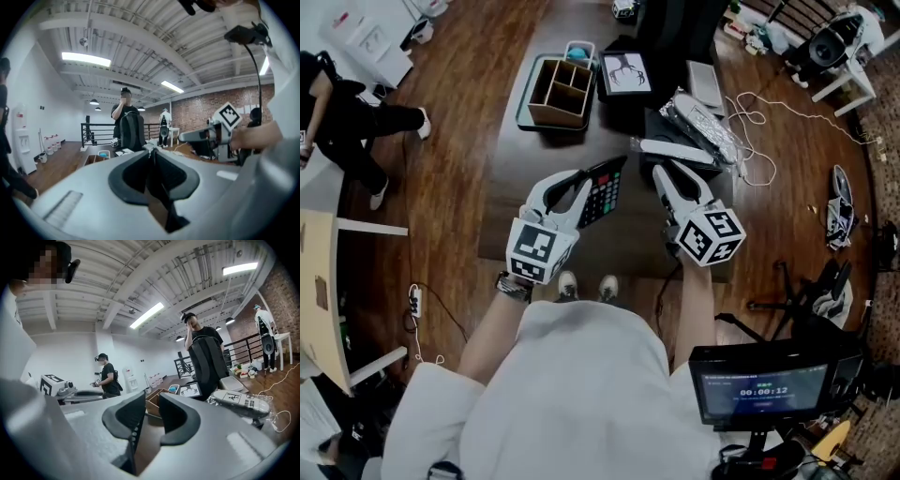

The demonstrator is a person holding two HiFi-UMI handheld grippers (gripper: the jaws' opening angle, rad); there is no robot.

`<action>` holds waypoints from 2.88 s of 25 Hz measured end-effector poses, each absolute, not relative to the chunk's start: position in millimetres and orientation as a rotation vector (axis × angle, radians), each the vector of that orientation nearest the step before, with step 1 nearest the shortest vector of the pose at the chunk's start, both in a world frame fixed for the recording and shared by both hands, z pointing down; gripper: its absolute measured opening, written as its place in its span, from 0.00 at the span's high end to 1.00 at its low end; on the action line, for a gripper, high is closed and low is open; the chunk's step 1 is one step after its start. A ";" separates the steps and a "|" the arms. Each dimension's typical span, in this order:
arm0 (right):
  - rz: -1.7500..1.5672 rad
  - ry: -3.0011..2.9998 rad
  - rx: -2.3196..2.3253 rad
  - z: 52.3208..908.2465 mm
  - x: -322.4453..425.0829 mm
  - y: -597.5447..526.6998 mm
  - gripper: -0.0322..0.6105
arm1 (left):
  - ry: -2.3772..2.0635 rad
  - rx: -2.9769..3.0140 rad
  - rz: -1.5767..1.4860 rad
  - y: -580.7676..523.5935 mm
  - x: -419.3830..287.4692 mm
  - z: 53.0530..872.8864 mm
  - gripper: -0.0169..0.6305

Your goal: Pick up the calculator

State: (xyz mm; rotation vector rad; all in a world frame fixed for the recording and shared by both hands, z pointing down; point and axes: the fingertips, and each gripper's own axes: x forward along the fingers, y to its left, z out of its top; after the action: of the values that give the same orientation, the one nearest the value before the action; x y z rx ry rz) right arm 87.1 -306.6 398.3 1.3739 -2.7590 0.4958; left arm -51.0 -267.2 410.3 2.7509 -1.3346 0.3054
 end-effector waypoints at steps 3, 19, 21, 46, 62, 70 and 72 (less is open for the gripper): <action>0.524 -2.755 1.365 403.8 86.0 -300.7 0.80 | -1.348 2.721 0.389 -264.5 -51.6 431.1 0.89; 0.499 -2.756 1.335 404.3 85.5 -290.8 0.80 | -1.645 2.658 0.396 -272.6 -73.8 411.7 0.89; 0.473 -2.754 1.337 402.5 84.7 -288.8 0.80 | -1.665 2.657 0.371 -273.8 -76.9 404.7 0.89; 0.215 -2.750 1.518 343.4 71.9 -268.6 0.80 | -1.688 2.713 0.135 -273.8 -104.5 338.4 0.89; 0.241 -2.695 1.606 350.0 76.6 -202.2 0.80 | -1.621 2.755 0.120 -226.3 -106.7 339.4 0.89; 0.198 -2.769 1.562 340.0 98.1 -133.7 0.80 | -1.700 2.779 0.120 -153.5 -82.7 328.3 0.89; 0.180 -2.784 1.547 336.9 108.6 -107.9 0.80 | -1.728 2.772 0.109 -126.0 -74.9 327.0 0.89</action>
State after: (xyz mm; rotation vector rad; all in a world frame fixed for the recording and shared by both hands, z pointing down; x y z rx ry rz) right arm 108.6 -107.9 336.9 1.5473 -2.7844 0.1798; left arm -74.9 -126.0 327.0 2.7723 -1.7281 0.1095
